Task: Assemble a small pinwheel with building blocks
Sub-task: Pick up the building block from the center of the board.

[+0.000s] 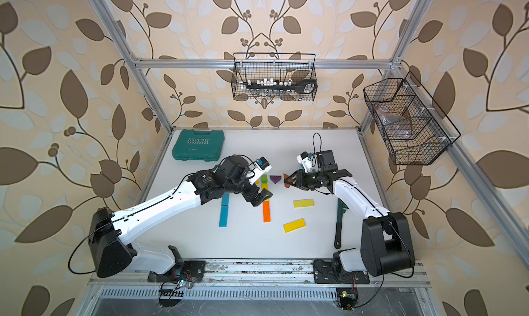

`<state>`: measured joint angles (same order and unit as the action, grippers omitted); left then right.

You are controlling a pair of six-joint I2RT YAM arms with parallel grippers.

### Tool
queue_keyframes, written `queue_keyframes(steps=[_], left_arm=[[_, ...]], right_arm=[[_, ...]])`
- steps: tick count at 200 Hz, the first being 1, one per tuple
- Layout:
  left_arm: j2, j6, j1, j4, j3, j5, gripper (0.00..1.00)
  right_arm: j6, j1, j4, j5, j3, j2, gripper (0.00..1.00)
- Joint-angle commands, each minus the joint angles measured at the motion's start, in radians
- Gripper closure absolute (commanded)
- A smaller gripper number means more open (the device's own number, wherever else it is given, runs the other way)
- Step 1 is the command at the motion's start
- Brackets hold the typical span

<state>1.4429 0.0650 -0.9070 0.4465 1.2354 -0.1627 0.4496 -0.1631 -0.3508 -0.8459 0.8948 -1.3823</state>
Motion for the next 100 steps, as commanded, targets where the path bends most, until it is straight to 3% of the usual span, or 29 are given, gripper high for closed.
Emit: queue_keyframes(steps=[1,45,100], left_arm=[[0.061,0.161,-0.012,-0.057,0.08,-0.121,0.01],[0.15,0.235,-0.012,-0.023,0.152,-0.154,0.04],[0.211,0.279,-0.01,-0.008,0.21,-0.127,0.13]], right_arm=[[0.155,0.006,0.134,-0.241,-0.055,0.041,0.95],[0.242,0.006,0.208,-0.323,-0.094,0.1,0.94],[0.255,-0.012,0.203,-0.361,-0.088,0.091,0.92]])
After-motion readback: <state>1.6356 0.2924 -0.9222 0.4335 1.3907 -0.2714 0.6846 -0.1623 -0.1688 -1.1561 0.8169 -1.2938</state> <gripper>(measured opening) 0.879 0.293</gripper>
